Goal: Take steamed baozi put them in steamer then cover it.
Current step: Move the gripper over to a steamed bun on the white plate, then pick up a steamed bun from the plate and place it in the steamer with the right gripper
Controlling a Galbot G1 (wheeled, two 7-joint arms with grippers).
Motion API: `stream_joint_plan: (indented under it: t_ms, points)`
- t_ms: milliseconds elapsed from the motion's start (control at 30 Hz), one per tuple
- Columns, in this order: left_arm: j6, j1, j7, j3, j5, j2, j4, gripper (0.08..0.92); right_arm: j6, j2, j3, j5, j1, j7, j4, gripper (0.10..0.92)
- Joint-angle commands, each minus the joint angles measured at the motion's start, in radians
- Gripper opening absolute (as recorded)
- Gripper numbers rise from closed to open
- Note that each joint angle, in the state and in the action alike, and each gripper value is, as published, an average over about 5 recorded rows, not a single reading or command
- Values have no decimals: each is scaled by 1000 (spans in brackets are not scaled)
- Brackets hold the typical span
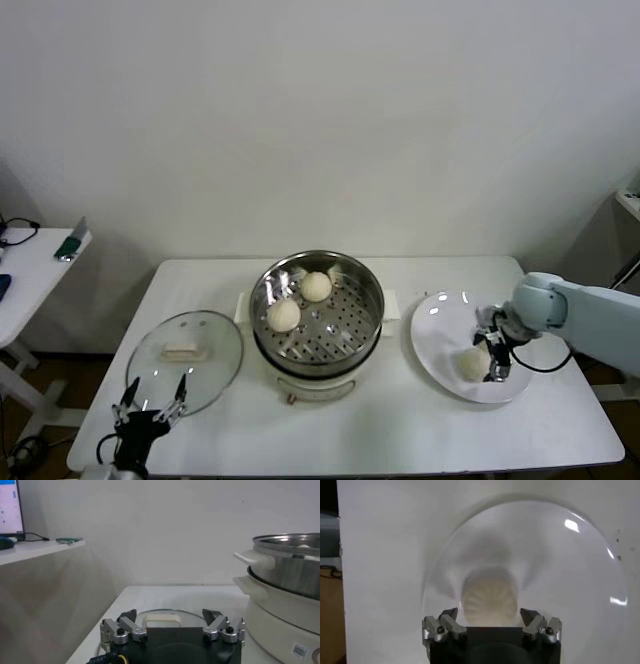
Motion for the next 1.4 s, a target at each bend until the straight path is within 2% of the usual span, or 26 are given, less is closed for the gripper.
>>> stream_joint_plan:
  t_ms: [33, 267, 467, 700, 900, 1200, 1400]
  points:
    - [1, -1, 0, 1, 3, 0, -2, 823, -5, 13, 59, -26, -74, 12, -23, 802]
    - [1, 0, -1, 4, 7, -4, -4, 823, 2, 13, 51, -25, -51, -7, -21, 685]
    - [0, 3, -2, 3, 9, -5, -6, 823, 54, 14, -59, -25, 132, -49, 11, 663]
    - [0, 5, -2, 5, 13, -6, -10, 823, 230, 138, -403, 75, 670, -120, 89, 661]
    - [1, 6, -2, 0, 14, -1, -15, 823, 456, 323, -403, 89, 944, -174, 151, 662]
    - [-3, 14, -3, -9, 9, -2, -19, 823, 555, 520, -212, -27, 902, -55, 432, 662]
    - [-7, 25, -5, -16, 5, -3, -22, 823, 615, 581, -196, -214, 735, 6, 468, 663]
